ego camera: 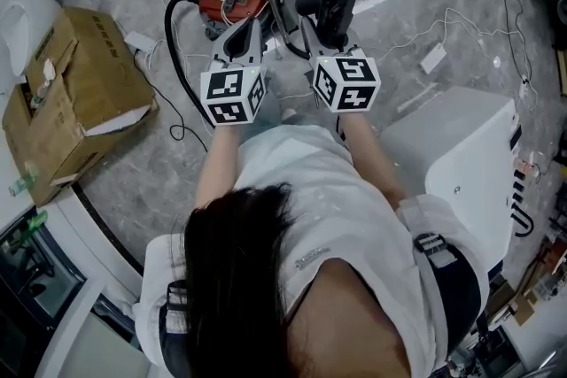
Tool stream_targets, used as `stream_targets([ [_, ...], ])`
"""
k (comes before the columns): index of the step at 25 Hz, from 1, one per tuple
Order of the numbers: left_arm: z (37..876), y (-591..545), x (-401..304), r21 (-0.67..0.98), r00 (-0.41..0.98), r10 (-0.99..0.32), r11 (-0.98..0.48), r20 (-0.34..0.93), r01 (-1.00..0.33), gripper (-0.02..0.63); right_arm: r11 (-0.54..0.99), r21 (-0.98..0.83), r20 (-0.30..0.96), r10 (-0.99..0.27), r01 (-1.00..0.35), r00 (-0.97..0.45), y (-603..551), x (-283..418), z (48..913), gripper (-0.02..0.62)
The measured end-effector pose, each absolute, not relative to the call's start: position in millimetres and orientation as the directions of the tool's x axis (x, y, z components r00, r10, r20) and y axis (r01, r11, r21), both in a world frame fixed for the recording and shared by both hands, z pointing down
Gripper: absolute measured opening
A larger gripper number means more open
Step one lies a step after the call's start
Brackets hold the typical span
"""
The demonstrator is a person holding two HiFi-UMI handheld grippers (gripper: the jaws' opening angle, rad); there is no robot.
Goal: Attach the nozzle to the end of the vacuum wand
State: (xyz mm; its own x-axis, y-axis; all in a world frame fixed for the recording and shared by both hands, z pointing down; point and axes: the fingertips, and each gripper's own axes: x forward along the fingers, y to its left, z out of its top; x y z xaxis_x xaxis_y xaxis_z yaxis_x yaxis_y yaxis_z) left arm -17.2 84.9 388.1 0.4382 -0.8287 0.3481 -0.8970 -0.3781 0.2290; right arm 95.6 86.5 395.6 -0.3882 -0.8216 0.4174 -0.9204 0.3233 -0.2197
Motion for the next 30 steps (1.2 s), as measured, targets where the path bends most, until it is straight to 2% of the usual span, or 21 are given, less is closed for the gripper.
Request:
stream_targets([
  [22, 400, -59, -85, 0.327, 0.545, -0.761, -0.446, 0.350, -0.833, 0.002, 0.274, -0.152, 0.456, -0.833, -0.950, -0.313, -39, 12, 393, 0.106],
  [30, 417, -88, -102, 0.340, 0.552, -0.737, -0.442, 0.390, -0.830, 0.002, 0.216, -0.138, 0.481, -0.838, -0.967, -0.256, -61, 7, 401, 0.106],
])
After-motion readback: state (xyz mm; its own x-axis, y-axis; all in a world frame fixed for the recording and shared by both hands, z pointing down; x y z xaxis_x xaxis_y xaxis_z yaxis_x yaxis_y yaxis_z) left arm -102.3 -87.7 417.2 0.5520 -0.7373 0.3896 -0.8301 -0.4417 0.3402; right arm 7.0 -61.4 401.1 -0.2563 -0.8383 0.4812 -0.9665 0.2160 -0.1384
